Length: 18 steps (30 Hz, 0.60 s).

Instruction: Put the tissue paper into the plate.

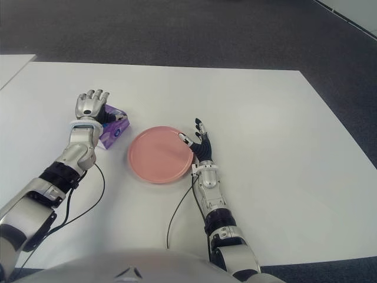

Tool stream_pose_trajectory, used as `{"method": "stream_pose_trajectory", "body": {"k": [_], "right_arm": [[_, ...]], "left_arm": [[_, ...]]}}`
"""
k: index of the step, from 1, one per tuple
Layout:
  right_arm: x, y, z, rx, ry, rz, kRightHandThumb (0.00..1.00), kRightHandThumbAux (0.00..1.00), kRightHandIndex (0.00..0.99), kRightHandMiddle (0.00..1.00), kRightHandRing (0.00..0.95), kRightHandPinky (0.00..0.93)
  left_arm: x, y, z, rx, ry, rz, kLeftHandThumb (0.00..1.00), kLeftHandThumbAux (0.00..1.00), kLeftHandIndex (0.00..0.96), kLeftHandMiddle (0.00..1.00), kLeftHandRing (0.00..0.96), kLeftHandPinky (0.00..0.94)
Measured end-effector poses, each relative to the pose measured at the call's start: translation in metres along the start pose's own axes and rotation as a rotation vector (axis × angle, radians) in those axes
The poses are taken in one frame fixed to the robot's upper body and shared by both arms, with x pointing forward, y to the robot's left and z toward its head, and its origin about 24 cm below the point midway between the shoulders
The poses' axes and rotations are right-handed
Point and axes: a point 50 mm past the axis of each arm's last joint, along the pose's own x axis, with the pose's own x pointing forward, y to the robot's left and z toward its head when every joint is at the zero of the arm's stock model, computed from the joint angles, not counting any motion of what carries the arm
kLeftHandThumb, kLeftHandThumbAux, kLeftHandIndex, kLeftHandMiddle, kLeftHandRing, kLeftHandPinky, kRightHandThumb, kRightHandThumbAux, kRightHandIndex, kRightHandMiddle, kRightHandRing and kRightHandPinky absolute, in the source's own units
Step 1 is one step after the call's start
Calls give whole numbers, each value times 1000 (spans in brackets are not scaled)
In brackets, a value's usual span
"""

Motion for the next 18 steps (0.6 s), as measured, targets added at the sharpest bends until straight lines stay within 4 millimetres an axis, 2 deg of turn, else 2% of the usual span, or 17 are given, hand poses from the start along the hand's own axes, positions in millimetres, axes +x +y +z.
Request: {"method": "stream_pose_trajectory", "body": {"k": [18], "right_arm": [[-1,0,0,19,0,-4,88,576,0,0,0,0]], "left_arm": [[-1,4,-8,33,107,22,0,195,0,0,0,0]]}}
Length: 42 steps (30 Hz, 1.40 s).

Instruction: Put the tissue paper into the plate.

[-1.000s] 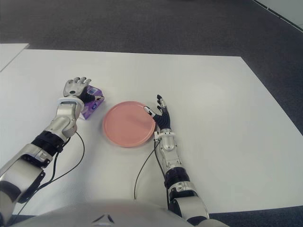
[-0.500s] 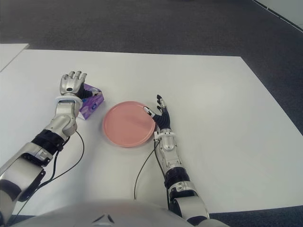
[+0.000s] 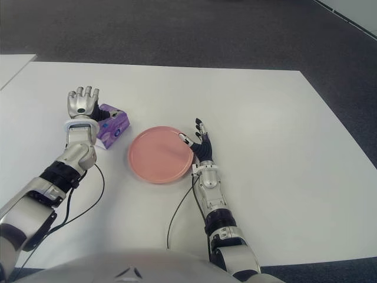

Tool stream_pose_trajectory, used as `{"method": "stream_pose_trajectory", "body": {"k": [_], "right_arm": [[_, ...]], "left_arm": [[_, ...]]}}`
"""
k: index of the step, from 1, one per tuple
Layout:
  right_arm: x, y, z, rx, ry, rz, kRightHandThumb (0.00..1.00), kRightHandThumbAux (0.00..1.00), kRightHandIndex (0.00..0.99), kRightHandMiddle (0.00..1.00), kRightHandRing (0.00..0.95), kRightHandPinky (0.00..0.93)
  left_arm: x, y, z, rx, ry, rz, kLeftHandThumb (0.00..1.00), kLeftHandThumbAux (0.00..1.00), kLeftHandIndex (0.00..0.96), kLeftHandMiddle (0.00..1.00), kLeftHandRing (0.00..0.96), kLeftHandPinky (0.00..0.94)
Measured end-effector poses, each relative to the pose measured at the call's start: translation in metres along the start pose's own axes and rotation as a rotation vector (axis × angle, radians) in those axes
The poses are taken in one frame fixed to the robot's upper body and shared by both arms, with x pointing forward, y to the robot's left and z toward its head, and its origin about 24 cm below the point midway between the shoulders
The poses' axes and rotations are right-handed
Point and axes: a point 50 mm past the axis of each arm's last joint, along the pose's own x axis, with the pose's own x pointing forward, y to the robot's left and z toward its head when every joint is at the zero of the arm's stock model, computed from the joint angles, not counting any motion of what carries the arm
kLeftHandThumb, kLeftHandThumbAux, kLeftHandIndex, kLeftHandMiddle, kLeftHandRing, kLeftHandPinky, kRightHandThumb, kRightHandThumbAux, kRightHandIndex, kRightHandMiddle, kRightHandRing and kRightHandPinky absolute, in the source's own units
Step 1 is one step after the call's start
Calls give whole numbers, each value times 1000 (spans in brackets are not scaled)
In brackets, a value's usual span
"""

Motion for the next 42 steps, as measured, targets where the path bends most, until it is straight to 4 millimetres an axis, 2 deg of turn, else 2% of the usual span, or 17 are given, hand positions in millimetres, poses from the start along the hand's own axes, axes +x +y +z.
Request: {"method": "stream_pose_trajectory", "body": {"k": [19,29,42], "right_arm": [[-5,0,0,7,-1,-5,84,562,0,0,0,0],[-7,0,0,-5,1,1,80,537,0,0,0,0],[-7,0,1,-7,4,5,82,546,0,0,0,0]], "left_arm": [[-6,0,8,-8,-44,-57,0,178,0,0,0,0],[-18,-2,12,-37,-102,-84,0,155,0,0,0,0],[-30,-3,15,-63,-140,-124,0,200,0,0,0,0]]}}
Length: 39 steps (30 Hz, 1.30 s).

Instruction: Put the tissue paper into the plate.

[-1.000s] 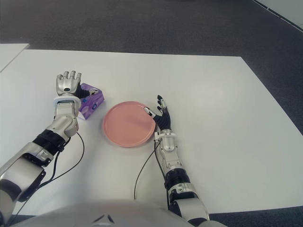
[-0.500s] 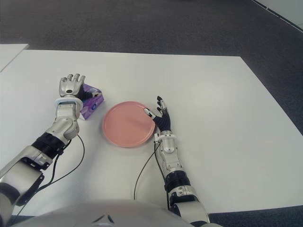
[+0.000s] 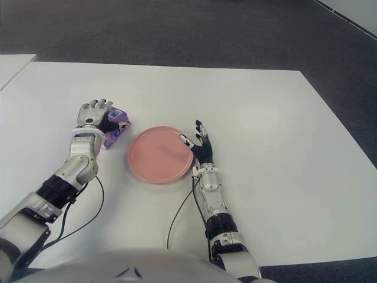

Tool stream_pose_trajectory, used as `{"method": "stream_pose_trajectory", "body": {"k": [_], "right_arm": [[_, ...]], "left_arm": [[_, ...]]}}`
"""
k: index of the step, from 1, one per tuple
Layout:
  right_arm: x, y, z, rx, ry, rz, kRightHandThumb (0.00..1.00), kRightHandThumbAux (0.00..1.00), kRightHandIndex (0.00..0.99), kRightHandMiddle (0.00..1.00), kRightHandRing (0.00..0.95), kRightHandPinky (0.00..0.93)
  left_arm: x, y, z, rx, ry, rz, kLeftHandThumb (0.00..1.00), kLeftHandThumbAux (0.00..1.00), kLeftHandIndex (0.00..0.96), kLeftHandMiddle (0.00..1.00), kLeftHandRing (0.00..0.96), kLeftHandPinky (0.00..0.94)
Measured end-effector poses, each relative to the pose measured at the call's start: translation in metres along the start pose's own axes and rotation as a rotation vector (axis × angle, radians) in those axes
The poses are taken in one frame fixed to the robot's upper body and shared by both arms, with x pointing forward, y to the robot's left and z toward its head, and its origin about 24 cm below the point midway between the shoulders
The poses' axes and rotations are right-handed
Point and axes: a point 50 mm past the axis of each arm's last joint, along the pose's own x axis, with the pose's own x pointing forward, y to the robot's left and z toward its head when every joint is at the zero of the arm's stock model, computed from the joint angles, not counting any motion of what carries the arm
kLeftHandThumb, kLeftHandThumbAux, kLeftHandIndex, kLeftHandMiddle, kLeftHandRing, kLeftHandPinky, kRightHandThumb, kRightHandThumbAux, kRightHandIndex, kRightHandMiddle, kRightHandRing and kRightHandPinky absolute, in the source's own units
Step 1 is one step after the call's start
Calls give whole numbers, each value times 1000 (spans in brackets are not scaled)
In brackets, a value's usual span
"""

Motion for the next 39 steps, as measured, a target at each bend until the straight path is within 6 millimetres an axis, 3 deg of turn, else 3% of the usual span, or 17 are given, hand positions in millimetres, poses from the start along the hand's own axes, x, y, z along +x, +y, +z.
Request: {"method": "stream_pose_trajectory", "body": {"k": [39], "right_arm": [[-5,0,0,22,0,-7,74,603,0,0,0,0]], "left_arm": [[-10,-9,-2,46,18,-31,0,187,0,0,0,0]]}}
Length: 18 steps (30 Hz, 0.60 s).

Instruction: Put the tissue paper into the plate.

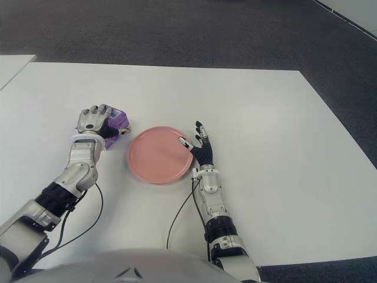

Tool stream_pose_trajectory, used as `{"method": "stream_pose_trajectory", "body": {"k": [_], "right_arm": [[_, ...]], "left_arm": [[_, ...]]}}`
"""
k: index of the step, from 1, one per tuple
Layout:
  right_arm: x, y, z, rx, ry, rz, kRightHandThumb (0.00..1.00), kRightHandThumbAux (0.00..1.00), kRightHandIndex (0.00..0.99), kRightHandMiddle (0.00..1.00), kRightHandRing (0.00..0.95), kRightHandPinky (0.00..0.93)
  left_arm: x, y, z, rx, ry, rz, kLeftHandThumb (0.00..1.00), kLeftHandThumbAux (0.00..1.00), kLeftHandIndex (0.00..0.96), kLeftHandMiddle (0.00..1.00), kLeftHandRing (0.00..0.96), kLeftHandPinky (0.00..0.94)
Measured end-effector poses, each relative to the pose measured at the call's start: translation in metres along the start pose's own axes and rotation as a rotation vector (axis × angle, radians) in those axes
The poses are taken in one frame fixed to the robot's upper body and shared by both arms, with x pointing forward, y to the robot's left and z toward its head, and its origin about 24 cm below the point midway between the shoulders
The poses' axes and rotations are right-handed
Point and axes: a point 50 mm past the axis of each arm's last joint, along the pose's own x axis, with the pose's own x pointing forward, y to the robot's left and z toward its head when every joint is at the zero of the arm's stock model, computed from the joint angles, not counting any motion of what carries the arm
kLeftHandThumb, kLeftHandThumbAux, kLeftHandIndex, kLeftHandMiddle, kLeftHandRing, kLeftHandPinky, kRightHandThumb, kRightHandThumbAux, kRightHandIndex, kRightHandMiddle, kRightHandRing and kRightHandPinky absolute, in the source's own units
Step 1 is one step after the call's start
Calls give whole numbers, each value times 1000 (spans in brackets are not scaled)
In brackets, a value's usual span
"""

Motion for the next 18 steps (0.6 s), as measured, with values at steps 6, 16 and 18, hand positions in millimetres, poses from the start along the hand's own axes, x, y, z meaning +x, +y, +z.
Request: {"method": "stream_pose_trajectory", "body": {"k": [6,16,18], "right_arm": [[-1,0,0,-3,-1,4,77,587,0,0,0,0],[1,-2,-2,-36,4,3,82,556,0,0,0,0],[2,-2,-2,-41,4,2,79,552,0,0,0,0]], "left_arm": [[0,0,0,19,12,4,0,172,0,0,0,0],[1,-22,5,57,18,-21,0,181,0,0,0,0],[2,-31,10,69,15,-12,0,184,0,0,0,0]]}}
